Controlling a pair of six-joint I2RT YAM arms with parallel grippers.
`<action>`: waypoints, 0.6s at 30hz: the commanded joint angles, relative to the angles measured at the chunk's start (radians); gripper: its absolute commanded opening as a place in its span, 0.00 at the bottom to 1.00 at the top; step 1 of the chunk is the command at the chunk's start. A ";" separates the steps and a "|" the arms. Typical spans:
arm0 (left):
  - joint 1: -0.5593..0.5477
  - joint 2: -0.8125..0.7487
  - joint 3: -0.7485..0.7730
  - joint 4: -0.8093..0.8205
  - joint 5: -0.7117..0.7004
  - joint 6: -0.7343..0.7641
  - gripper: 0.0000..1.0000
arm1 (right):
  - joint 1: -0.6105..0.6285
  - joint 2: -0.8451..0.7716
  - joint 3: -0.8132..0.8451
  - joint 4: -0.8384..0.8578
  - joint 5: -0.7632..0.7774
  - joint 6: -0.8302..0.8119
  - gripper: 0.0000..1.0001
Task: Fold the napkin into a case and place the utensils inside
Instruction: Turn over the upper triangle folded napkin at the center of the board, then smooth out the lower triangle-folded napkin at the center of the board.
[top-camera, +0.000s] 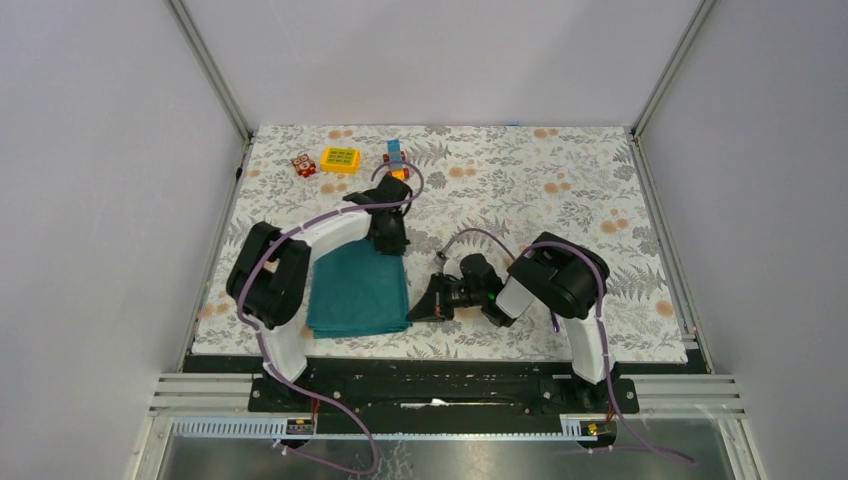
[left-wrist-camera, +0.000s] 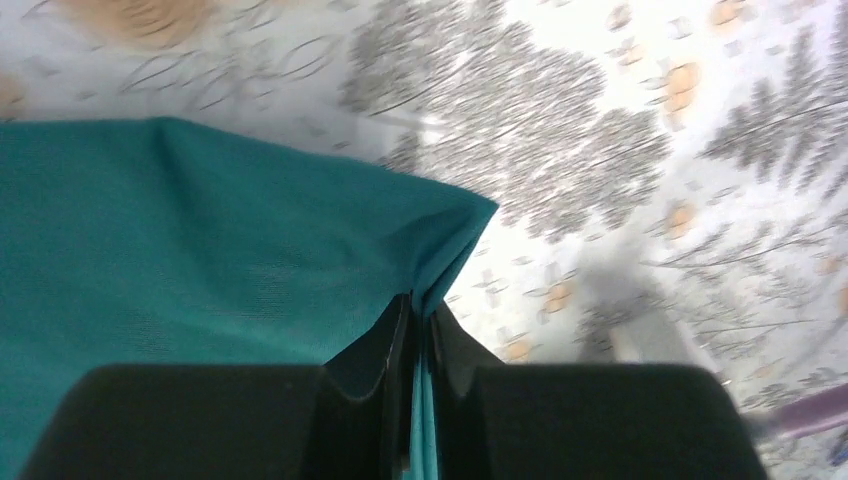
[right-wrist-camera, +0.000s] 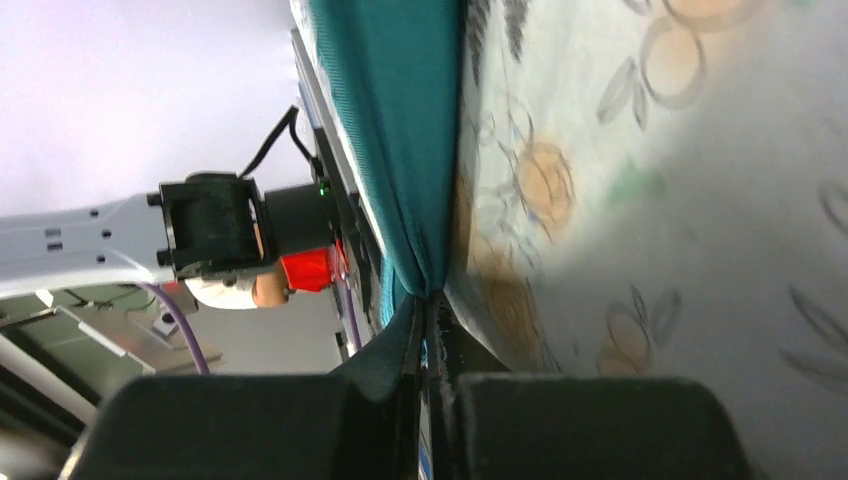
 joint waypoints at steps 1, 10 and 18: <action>-0.041 0.049 0.116 0.155 -0.045 0.000 0.25 | -0.021 -0.039 -0.079 0.000 -0.071 -0.084 0.06; -0.049 -0.148 0.028 0.111 0.145 0.064 0.69 | -0.058 -0.242 -0.084 -0.397 0.014 -0.202 0.44; -0.180 -0.440 -0.349 0.071 0.190 -0.056 0.56 | -0.059 -0.262 -0.084 -0.440 0.006 -0.206 0.44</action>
